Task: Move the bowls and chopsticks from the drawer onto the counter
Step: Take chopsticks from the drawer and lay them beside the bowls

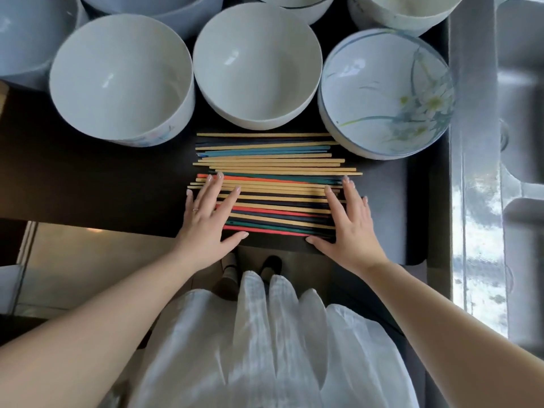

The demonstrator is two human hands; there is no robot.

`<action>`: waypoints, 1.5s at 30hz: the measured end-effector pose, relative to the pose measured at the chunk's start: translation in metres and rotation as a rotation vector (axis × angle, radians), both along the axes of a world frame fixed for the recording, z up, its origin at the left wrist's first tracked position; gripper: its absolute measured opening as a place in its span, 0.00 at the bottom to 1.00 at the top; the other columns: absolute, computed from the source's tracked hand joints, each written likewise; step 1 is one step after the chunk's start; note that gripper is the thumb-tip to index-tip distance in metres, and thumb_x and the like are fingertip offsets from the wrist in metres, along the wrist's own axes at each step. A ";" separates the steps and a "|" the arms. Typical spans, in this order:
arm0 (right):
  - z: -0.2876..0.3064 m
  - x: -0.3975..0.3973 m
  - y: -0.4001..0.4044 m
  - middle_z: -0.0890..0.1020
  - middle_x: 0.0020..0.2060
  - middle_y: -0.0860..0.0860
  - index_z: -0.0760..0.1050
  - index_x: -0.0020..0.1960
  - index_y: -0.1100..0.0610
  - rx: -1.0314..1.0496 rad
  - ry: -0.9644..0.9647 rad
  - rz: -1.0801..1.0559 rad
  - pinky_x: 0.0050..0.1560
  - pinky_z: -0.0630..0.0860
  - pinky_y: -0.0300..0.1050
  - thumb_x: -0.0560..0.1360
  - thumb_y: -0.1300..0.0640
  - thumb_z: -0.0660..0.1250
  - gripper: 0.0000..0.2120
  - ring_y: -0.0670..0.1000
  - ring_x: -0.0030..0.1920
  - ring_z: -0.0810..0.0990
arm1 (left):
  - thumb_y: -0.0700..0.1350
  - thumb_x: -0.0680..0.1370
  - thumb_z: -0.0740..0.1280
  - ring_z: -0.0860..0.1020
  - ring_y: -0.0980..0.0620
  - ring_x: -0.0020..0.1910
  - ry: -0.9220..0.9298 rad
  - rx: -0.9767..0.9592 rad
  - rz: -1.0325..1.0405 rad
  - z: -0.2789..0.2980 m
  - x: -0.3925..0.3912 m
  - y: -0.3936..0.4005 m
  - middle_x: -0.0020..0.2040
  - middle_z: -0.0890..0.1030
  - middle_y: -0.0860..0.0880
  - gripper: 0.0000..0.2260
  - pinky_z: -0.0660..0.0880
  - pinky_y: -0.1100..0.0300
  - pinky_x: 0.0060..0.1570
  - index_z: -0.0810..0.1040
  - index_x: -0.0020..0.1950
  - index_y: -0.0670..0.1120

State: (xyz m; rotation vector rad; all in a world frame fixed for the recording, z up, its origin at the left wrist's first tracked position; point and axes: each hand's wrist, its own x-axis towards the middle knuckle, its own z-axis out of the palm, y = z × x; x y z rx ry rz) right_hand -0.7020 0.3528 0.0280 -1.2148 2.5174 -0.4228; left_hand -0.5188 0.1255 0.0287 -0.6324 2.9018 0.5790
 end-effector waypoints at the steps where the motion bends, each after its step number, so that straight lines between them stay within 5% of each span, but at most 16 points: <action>1: -0.001 0.002 -0.003 0.53 0.77 0.63 0.54 0.77 0.56 -0.009 -0.003 0.009 0.72 0.48 0.64 0.68 0.43 0.73 0.45 0.63 0.77 0.52 | 0.53 0.72 0.73 0.46 0.42 0.78 0.002 0.002 0.003 0.000 -0.001 0.002 0.80 0.50 0.41 0.40 0.44 0.35 0.71 0.58 0.78 0.47; 11: -0.003 0.007 -0.010 0.56 0.76 0.62 0.57 0.76 0.54 -0.052 0.010 0.039 0.72 0.49 0.65 0.68 0.45 0.74 0.43 0.61 0.77 0.54 | 0.57 0.71 0.73 0.49 0.41 0.78 -0.034 -0.055 0.032 0.003 -0.005 0.006 0.79 0.53 0.39 0.41 0.45 0.33 0.72 0.59 0.78 0.47; 18: 0.005 -0.031 -0.001 0.53 0.77 0.61 0.56 0.77 0.53 0.049 0.038 0.110 0.73 0.47 0.65 0.64 0.39 0.75 0.49 0.61 0.77 0.51 | 0.68 0.69 0.68 0.31 0.49 0.76 -0.226 -0.057 -0.049 0.015 -0.015 -0.014 0.79 0.34 0.47 0.49 0.35 0.37 0.72 0.42 0.79 0.55; 31: 0.010 -0.027 -0.034 0.50 0.78 0.61 0.53 0.78 0.52 0.090 0.013 0.278 0.75 0.47 0.60 0.66 0.37 0.73 0.50 0.60 0.78 0.48 | 0.71 0.71 0.60 0.30 0.47 0.76 -0.309 -0.085 -0.085 0.016 -0.027 -0.015 0.78 0.32 0.47 0.46 0.32 0.38 0.72 0.39 0.79 0.55; 45: 0.003 -0.014 -0.035 0.53 0.78 0.56 0.50 0.79 0.56 0.290 0.193 0.354 0.74 0.44 0.66 0.70 0.27 0.47 0.47 0.57 0.78 0.49 | 0.76 0.70 0.49 0.30 0.46 0.76 -0.383 -0.206 -0.112 0.015 -0.021 -0.017 0.78 0.32 0.45 0.50 0.33 0.36 0.71 0.36 0.78 0.45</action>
